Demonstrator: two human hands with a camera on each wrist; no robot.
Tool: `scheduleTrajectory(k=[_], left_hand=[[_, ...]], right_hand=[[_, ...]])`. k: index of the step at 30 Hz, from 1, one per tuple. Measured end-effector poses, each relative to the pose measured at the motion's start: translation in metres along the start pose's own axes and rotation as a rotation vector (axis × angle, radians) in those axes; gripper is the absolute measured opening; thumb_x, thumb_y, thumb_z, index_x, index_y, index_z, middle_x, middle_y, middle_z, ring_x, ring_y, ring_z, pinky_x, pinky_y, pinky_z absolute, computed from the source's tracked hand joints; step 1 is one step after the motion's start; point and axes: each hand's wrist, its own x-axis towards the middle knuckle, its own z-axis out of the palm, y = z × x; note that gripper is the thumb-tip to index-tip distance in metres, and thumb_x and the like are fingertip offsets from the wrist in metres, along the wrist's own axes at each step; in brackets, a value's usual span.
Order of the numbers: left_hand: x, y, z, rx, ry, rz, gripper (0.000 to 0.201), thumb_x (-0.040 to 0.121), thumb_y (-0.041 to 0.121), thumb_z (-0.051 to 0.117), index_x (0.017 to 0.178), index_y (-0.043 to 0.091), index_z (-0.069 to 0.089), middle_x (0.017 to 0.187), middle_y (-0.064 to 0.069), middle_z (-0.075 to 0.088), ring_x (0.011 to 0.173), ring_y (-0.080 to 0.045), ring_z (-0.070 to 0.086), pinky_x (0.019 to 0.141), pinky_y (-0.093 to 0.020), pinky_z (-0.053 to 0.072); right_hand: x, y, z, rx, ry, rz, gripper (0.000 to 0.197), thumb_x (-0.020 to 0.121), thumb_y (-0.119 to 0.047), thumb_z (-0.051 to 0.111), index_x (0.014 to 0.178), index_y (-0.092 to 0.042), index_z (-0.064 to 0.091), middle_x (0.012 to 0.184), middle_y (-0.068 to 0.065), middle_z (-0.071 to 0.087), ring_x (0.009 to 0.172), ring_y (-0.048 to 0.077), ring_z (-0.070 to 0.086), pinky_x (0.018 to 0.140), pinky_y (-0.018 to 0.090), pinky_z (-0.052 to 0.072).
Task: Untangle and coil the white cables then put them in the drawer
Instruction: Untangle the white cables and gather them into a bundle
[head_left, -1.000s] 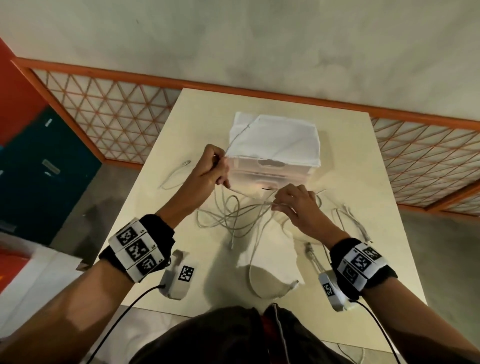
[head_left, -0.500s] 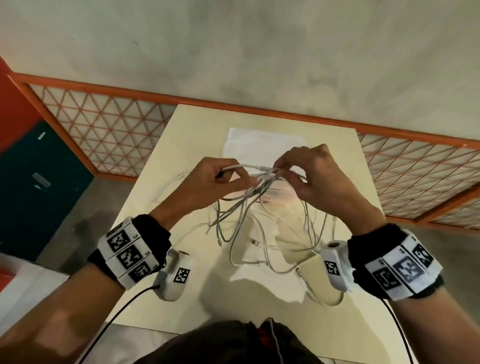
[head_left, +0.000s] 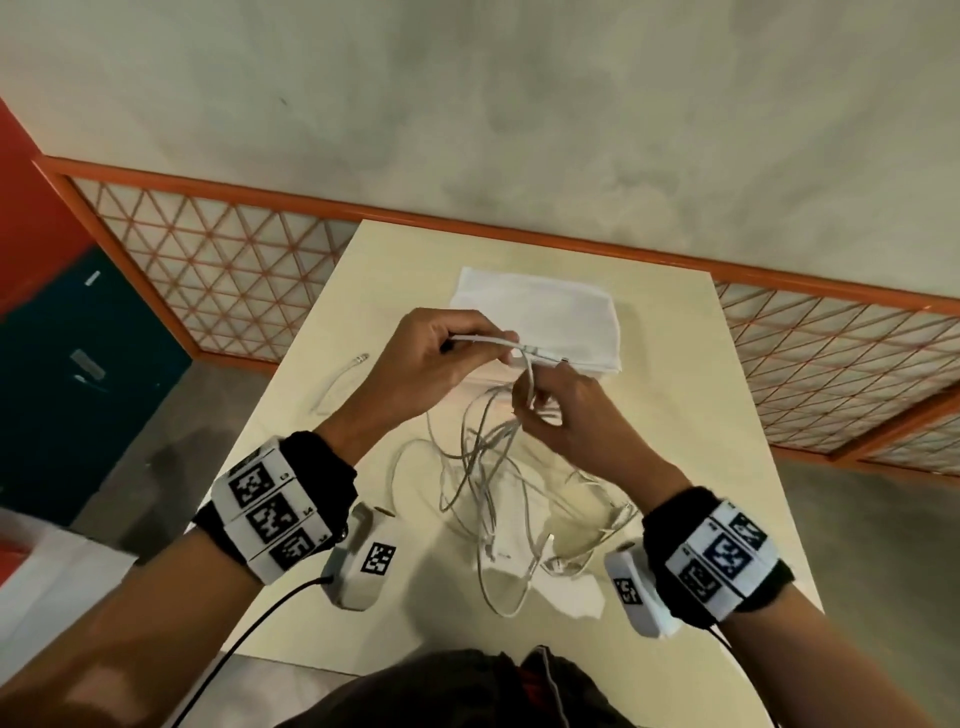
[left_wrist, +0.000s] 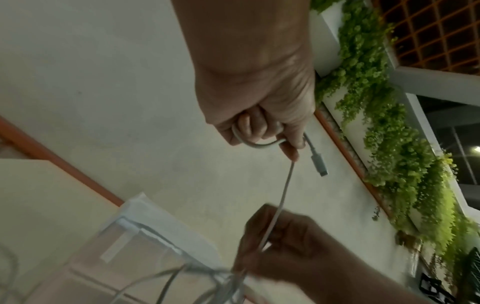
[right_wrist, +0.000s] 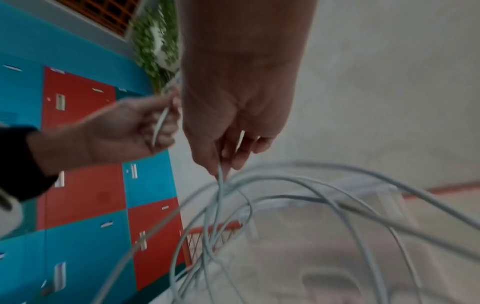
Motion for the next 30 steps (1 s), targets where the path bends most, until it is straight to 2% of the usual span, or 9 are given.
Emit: scheduleTrajectory(k=[6, 8, 10, 12, 15, 17, 21, 24, 30], left_hand=[[0.005, 0.007, -0.021, -0.081, 0.285, 0.058, 0.021, 0.091, 0.009, 0.058, 0.073, 0.015, 0.065, 0.06, -0.015, 0.054, 0.043, -0.005, 0.029, 0.043, -0.015, 0.022], [0.007, -0.002, -0.033, -0.005, 0.387, 0.022, 0.022, 0.091, 0.014, 0.06, 0.07, 0.016, 0.065, 0.048, -0.003, 0.046, 0.039, -0.003, 0.024, 0.042, -0.018, 0.02], [0.005, -0.026, -0.045, 0.149, 0.419, -0.114, 0.021, 0.088, 0.023, 0.065, 0.068, 0.02, 0.068, 0.04, 0.01, 0.042, 0.037, -0.004, 0.029, 0.045, -0.024, 0.024], [-0.001, -0.055, -0.054, 0.385, 0.36, -0.343, 0.018, 0.083, 0.033, 0.069, 0.075, 0.018, 0.073, 0.045, 0.008, 0.054, 0.045, -0.006, 0.05, 0.052, -0.029, 0.034], [-0.017, -0.09, -0.053, 0.684, 0.105, -0.635, 0.031, 0.078, 0.041, 0.073, 0.086, 0.011, 0.075, 0.065, -0.004, 0.06, 0.078, -0.025, 0.065, 0.062, -0.027, 0.04], [-0.023, -0.099, -0.047, 0.714, 0.013, -0.697, 0.037, 0.077, 0.043, 0.073, 0.078, 0.007, 0.072, 0.063, -0.004, 0.057, 0.069, -0.024, 0.062, 0.057, -0.026, 0.04], [-0.024, -0.097, -0.041, 0.553, 0.112, -0.683, 0.044, 0.095, 0.039, 0.05, 0.066, 0.009, 0.066, 0.072, -0.005, 0.068, 0.064, -0.015, 0.058, 0.061, -0.026, 0.041], [-0.021, -0.083, -0.038, 0.288, 0.295, -0.594, 0.05, 0.101, 0.037, 0.038, 0.065, 0.01, 0.06, 0.046, -0.001, 0.06, 0.042, -0.012, 0.054, 0.051, -0.022, 0.042], [-0.018, -0.066, -0.035, -0.01, 0.515, -0.487, 0.034, 0.104, 0.033, 0.025, 0.08, 0.015, 0.043, 0.049, -0.006, 0.066, 0.041, -0.018, 0.064, 0.038, -0.018, 0.041]], right_hand=[[-0.025, 0.039, 0.044, -0.029, -0.24, 0.164, 0.007, 0.089, -0.022, 0.06, 0.09, -0.015, 0.063, 0.085, -0.006, 0.064, 0.088, 0.022, 0.058, 0.081, 0.039, 0.041], [-0.029, 0.046, 0.047, 0.018, -0.242, 0.199, 0.004, 0.09, -0.02, 0.058, 0.09, -0.017, 0.062, 0.088, -0.003, 0.066, 0.086, 0.02, 0.06, 0.083, 0.043, 0.046], [-0.029, 0.048, 0.043, 0.097, -0.149, 0.196, 0.004, 0.09, -0.011, 0.056, 0.09, -0.014, 0.059, 0.083, -0.008, 0.065, 0.081, 0.009, 0.061, 0.079, 0.028, 0.048], [-0.021, 0.043, 0.031, 0.147, -0.05, 0.198, 0.008, 0.092, -0.002, 0.052, 0.091, -0.009, 0.056, 0.078, -0.017, 0.058, 0.073, -0.008, 0.057, 0.07, 0.007, 0.04], [-0.006, 0.03, 0.011, 0.166, 0.069, 0.178, 0.01, 0.095, -0.006, 0.047, 0.101, -0.005, 0.056, 0.077, -0.008, 0.06, 0.071, -0.001, 0.057, 0.066, 0.012, 0.04], [0.004, 0.019, -0.002, 0.15, 0.116, 0.162, 0.019, 0.098, -0.011, 0.042, 0.105, -0.007, 0.058, 0.079, -0.006, 0.059, 0.069, 0.005, 0.054, 0.066, 0.014, 0.04], [0.018, -0.005, -0.027, 0.208, 0.171, 0.149, 0.022, 0.101, -0.015, 0.036, 0.098, -0.013, 0.058, 0.094, -0.001, 0.062, 0.061, 0.005, 0.056, 0.061, 0.013, 0.042], [0.022, -0.018, -0.032, 0.221, 0.172, 0.106, 0.021, 0.1, -0.018, 0.041, 0.095, -0.01, 0.059, 0.077, -0.013, 0.061, 0.056, 0.009, 0.055, 0.057, 0.017, 0.041], [0.011, 0.003, -0.009, 0.021, -0.18, 0.199, 0.018, 0.095, -0.02, 0.053, 0.089, -0.017, 0.07, 0.056, -0.015, 0.052, 0.049, 0.001, 0.048, 0.052, 0.015, 0.033]])
